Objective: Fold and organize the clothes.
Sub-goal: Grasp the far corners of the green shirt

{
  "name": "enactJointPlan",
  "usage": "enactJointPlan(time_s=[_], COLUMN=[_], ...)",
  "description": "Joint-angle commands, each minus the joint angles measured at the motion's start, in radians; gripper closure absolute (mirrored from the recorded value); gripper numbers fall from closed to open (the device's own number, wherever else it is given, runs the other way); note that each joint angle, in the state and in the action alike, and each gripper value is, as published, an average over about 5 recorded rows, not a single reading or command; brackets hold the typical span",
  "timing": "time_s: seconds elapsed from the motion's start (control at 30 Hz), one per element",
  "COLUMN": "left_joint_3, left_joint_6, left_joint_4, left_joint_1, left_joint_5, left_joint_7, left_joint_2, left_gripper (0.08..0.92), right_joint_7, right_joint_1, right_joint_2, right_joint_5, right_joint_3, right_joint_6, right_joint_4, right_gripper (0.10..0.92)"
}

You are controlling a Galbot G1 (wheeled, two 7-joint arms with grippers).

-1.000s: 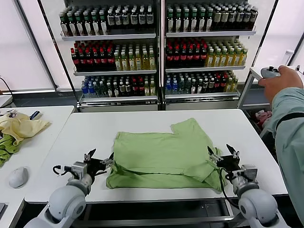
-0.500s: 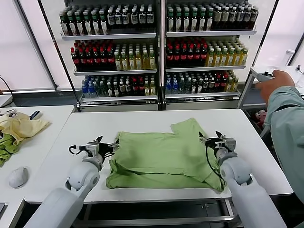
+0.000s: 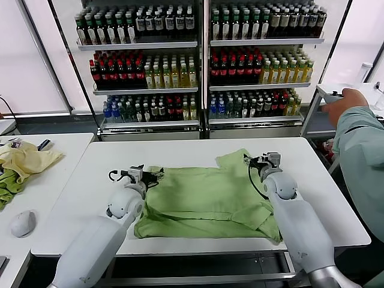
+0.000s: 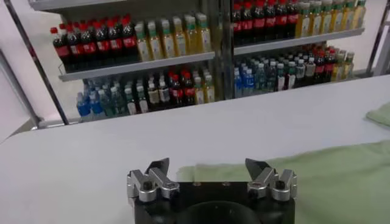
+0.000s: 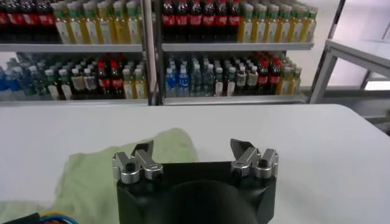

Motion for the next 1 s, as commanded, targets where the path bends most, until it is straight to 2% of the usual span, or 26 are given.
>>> enactJointPlan(time_s=[0.03, 0.43, 0.53, 0.7, 1.0], left_joint_3=[0.047, 0.057, 0.059, 0.065, 0.062], left_joint_6=[0.01, 0.053, 0.055, 0.056, 0.056], left_joint_4=[0.144, 0.17, 0.175, 0.174, 0.162], left_joint_1=[-0.084, -0.072, -0.071, -0.064, -0.049], left_joint_5=[-0.001, -0.015, -0.015, -0.026, -0.047], left_joint_7=[0.004, 0.0, -0.003, -0.005, -0.012], left_joint_2=[-0.049, -0.05, -0.051, -0.049, -0.047], left_gripper=[0.177, 0.177, 0.201, 0.315, 0.575], right_joint_7=[-0.005, -0.051, -0.059, -0.073, -0.09], right_joint_1=[0.105, 0.115, 0.118, 0.11, 0.086], right_joint_2=[0.08, 0.118, 0.119, 0.116, 0.092], right_joint_5=[-0.036, -0.067, -0.068, -0.067, -0.061], right_joint_3=[-0.01, -0.011, -0.011, -0.017, -0.046], right_joint_6=[0.001, -0.001, -0.002, -0.003, -0.002], right_joint_4=[-0.209, -0.302, -0.32, -0.326, -0.273], right_gripper=[0.203, 0.203, 0.203, 0.24, 0.495])
